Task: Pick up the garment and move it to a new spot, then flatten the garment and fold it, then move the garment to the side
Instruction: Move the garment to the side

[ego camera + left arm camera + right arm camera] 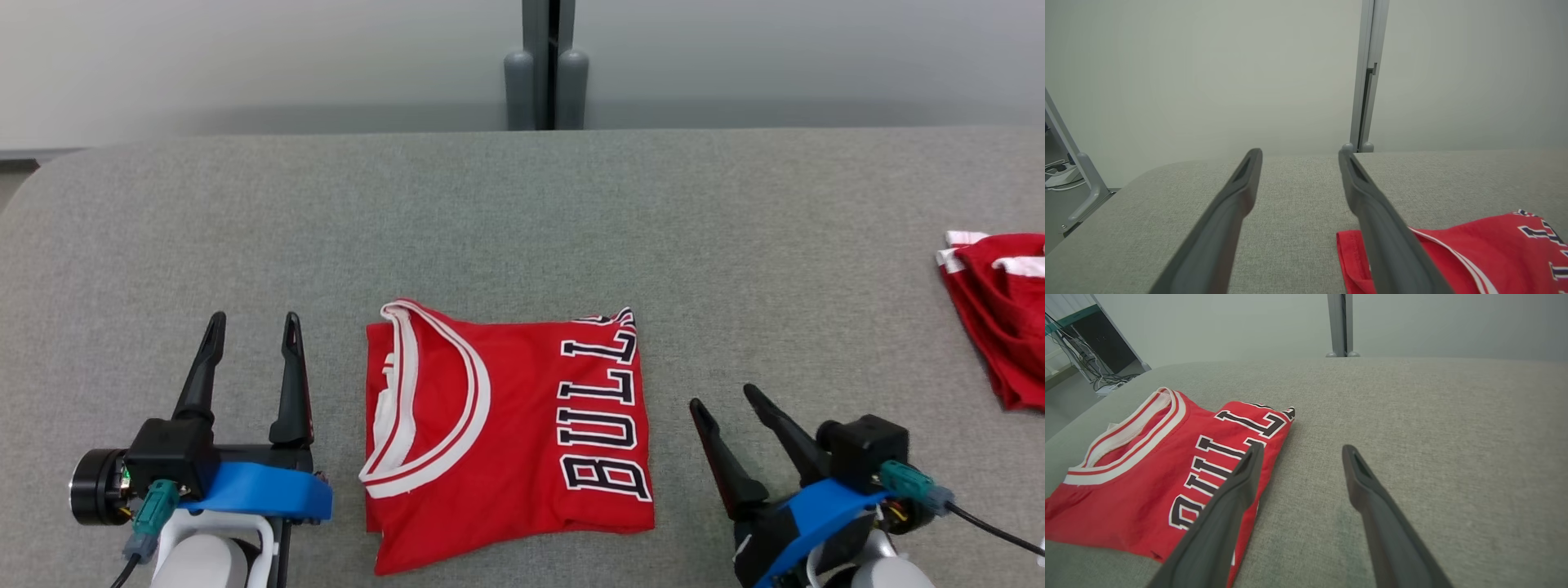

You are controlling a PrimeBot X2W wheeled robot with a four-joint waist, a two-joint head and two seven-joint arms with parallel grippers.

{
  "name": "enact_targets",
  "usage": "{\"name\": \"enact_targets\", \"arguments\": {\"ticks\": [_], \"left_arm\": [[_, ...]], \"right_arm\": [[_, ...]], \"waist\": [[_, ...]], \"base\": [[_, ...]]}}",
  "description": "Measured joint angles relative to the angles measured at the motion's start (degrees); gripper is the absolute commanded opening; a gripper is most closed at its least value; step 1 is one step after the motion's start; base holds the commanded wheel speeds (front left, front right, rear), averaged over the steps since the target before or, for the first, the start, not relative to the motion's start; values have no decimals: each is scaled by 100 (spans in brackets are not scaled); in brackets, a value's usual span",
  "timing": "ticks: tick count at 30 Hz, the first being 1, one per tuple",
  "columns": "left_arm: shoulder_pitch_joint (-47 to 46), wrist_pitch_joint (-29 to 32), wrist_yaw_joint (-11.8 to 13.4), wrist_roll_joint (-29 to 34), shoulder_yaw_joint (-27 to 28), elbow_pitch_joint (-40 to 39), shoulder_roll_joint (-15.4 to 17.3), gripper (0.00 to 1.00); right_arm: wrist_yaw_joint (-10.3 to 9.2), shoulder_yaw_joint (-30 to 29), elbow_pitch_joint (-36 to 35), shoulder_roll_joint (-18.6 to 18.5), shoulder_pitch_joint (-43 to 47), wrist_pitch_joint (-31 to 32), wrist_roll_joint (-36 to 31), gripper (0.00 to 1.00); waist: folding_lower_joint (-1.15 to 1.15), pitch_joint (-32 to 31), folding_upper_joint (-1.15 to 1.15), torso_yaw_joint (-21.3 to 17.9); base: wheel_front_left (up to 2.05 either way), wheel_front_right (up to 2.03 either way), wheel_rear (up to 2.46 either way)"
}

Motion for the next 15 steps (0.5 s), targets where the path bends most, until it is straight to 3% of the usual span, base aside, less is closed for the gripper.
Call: {"name": "enact_targets", "arguments": {"ticks": [10,11,12,15], "left_arm": [[-384,-101,-52,85,18,60,-166,100],[-400,-101,-56,100,24,66,-177,100],[-408,-108,-60,101,35,68,-183,100],[-417,-111,-70,137,70,86,-180,100]], "right_arm": [[0,736,1670,138,-947,-119,487,100],[0,794,1748,142,-1010,-119,561,41],[0,855,1806,133,-1071,-107,628,0],[0,1039,1911,59,-1195,-135,764,0]], "waist": [[1,548,1,357],[1,573,0,375],[0,597,0,382],[0,644,0,357]], "base": [[0,0,0],[0,0,0],[0,0,0],[0,0,0]]}}
